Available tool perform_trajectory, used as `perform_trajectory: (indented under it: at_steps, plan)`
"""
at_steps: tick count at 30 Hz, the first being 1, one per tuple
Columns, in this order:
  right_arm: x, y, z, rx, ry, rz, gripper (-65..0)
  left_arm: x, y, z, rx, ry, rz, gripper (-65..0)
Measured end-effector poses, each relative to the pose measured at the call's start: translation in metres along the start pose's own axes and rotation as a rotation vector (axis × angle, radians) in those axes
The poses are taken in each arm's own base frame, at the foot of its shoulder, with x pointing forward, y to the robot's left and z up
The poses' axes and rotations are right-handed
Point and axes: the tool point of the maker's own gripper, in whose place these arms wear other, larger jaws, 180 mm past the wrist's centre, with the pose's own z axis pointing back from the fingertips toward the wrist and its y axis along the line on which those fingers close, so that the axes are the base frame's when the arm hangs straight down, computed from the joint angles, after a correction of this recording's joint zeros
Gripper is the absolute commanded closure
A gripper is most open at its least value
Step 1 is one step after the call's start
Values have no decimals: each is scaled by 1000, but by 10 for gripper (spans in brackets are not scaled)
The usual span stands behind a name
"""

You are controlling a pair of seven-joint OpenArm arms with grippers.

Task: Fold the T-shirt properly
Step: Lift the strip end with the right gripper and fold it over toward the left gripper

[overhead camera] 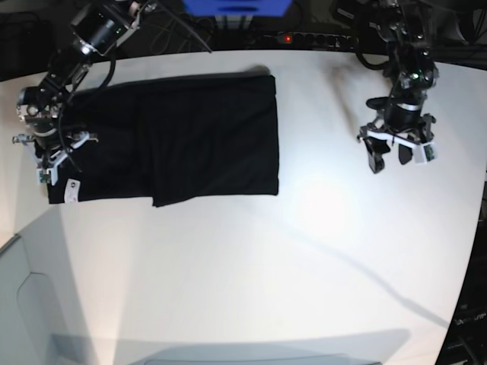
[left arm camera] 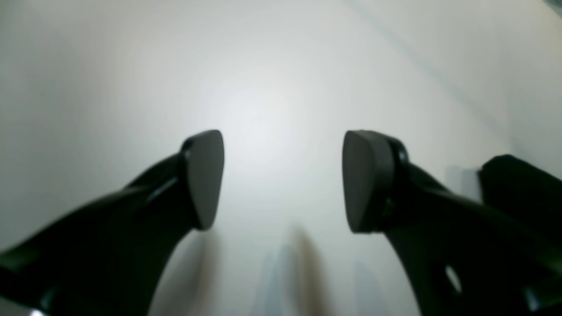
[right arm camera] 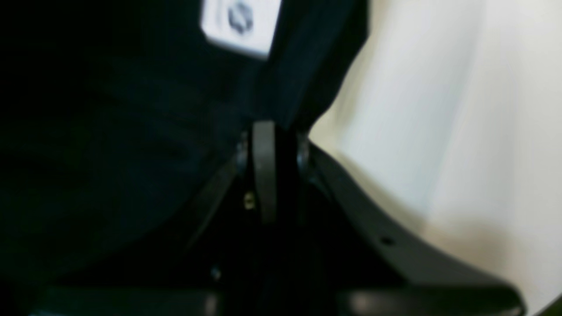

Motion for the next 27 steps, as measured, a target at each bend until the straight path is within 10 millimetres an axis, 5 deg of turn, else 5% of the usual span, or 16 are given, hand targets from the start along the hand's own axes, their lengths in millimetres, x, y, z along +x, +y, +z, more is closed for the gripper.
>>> perform_trajectory:
  at_steps: [9,17,21,27]
  plan:
    - [54,62,33,80,-160,156,0,-33,-78,-11,-202,93,-34,-408]
    - [62,100,49,153,-204,216,0,-84,-105,-31,-265,226,-45,-408]
    - [61,114,50,186,-206,249,0,-85,-113,-38,-283,224,-53,-408]
    - [86,185,77,343,-317,361,0,-84,-130,-45,-323,226,-66,-408]
